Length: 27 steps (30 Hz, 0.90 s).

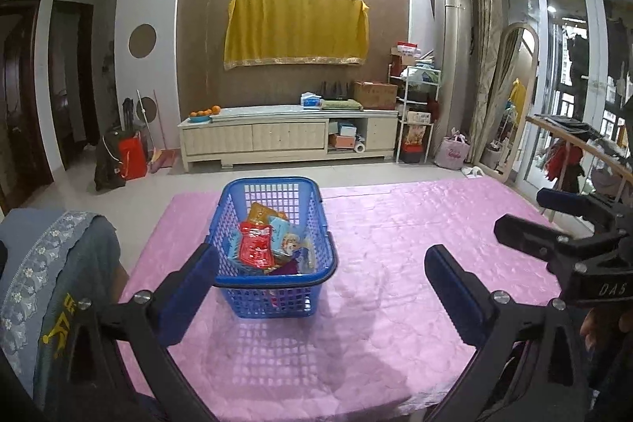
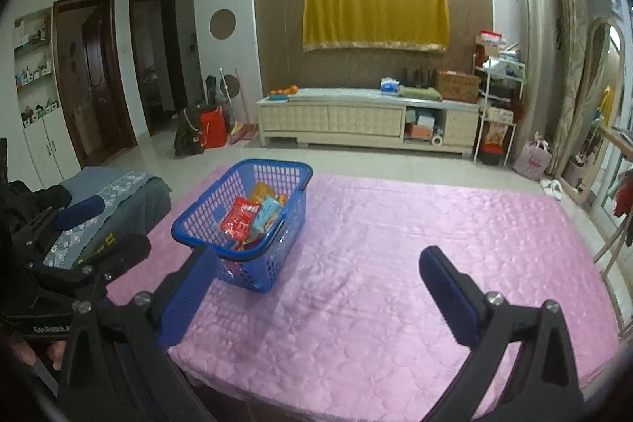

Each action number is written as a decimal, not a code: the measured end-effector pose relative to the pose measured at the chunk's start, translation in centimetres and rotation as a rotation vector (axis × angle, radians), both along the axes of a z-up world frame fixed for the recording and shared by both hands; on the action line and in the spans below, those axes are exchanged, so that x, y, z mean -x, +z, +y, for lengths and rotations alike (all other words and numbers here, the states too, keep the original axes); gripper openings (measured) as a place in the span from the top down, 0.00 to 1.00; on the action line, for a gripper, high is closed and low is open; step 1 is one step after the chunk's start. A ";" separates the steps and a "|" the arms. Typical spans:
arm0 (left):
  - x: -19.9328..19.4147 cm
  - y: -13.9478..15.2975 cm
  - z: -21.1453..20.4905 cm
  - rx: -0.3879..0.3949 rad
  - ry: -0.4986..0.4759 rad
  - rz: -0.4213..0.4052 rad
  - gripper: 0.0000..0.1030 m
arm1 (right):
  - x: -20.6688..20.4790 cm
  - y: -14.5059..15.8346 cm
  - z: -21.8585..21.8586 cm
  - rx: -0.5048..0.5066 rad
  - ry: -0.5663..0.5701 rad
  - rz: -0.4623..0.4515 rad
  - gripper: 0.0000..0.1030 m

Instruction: Organize snacks

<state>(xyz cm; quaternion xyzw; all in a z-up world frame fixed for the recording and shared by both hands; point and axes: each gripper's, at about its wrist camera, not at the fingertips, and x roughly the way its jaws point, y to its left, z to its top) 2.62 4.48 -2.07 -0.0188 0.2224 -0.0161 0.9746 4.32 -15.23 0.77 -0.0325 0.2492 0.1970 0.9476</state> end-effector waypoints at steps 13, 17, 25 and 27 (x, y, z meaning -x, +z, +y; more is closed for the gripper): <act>1.7 0.9 -0.9 -0.004 -0.013 -0.028 0.00 | 1.9 0.3 -0.7 -0.022 -0.007 -0.027 0.00; 1.9 0.9 -1.3 -0.005 -0.024 -0.030 0.00 | 2.2 0.2 -0.6 -0.023 -0.006 -0.024 0.00; 2.4 0.9 -1.7 -0.002 -0.036 -0.036 0.00 | 2.6 0.2 -0.7 -0.021 -0.006 -0.031 0.00; 2.5 0.9 -1.6 0.001 -0.037 -0.036 0.00 | 2.7 0.2 -0.7 -0.021 -0.007 -0.030 0.00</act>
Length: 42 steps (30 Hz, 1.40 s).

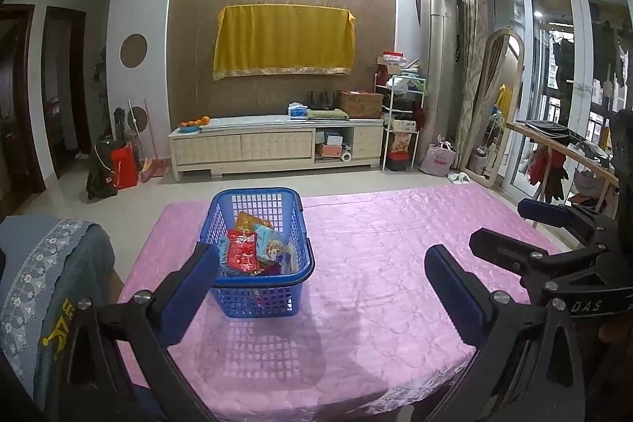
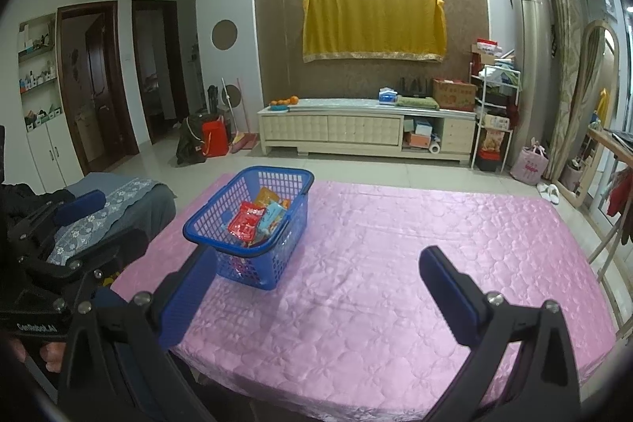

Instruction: Organize snacks

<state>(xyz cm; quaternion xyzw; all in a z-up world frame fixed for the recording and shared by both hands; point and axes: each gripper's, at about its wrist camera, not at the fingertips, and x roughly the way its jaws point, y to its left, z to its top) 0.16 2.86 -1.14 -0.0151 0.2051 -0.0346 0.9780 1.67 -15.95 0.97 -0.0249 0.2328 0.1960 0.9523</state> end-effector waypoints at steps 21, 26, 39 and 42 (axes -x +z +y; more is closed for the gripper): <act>0.2 0.1 0.2 -0.009 0.001 0.006 0.00 | 0.8 0.3 -0.2 -0.002 0.002 -0.006 0.00; 0.3 0.1 0.1 -0.010 -0.006 0.005 0.00 | 0.8 0.5 -0.2 -0.002 0.003 0.002 0.00; 0.4 0.2 0.3 -0.004 -0.001 0.007 0.00 | 0.9 0.6 -0.1 0.000 0.006 0.001 0.00; 0.4 0.2 0.3 -0.007 -0.002 0.007 0.00 | 1.1 0.7 -0.1 0.000 0.007 0.001 0.00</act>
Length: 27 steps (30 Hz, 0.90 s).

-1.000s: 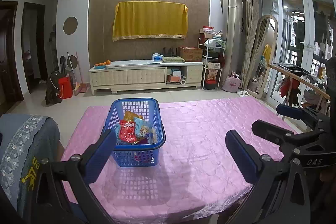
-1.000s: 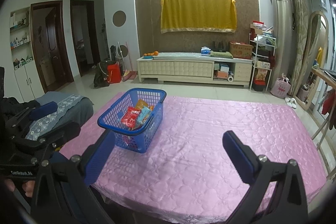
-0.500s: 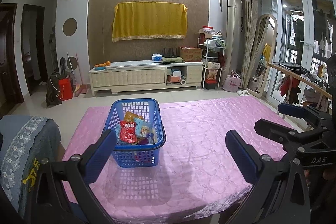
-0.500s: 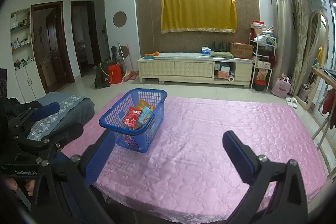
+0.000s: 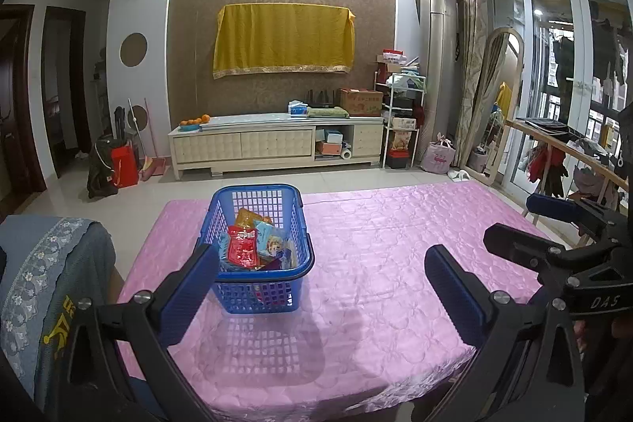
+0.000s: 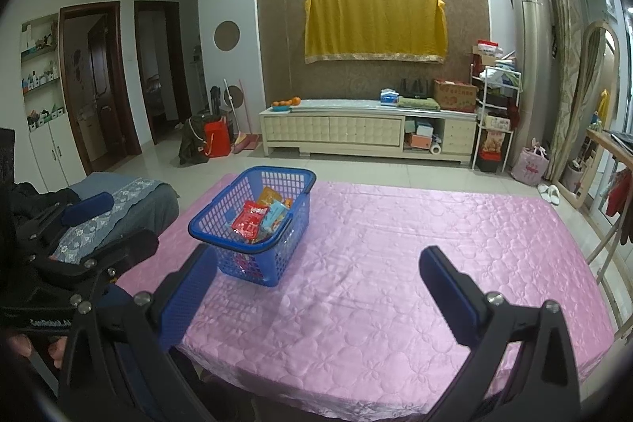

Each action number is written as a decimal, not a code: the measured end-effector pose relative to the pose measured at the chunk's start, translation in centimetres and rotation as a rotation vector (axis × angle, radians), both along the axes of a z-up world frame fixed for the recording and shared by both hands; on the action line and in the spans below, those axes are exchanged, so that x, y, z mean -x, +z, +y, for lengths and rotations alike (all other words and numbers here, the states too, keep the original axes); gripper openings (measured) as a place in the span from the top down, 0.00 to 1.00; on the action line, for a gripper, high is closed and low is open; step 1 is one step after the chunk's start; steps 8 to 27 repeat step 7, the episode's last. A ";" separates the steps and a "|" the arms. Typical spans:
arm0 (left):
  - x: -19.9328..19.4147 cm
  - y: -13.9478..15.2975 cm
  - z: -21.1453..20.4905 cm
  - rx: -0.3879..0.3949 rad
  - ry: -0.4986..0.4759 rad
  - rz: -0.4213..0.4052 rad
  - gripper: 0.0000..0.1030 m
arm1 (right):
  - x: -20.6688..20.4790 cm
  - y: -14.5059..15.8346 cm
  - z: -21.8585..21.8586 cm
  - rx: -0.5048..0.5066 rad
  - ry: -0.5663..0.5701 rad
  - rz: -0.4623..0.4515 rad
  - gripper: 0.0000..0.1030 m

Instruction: Organize snacks

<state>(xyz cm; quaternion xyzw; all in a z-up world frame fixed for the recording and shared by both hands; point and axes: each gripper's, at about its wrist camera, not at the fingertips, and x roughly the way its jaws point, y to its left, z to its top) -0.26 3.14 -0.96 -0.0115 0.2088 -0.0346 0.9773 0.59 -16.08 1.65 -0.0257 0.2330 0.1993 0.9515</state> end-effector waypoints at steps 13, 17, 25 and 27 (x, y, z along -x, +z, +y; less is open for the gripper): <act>0.1 -0.1 0.0 -0.002 -0.012 0.001 0.00 | 0.1 0.0 0.0 0.003 0.000 0.003 0.00; 0.1 -0.1 0.0 -0.002 -0.012 0.001 0.00 | 0.1 0.0 0.0 0.003 0.000 0.003 0.00; 0.1 -0.1 0.0 -0.002 -0.012 0.001 0.00 | 0.1 0.0 0.0 0.003 0.000 0.003 0.00; 0.1 -0.1 0.0 -0.002 -0.012 0.001 0.00 | 0.1 0.0 0.0 0.003 0.000 0.003 0.00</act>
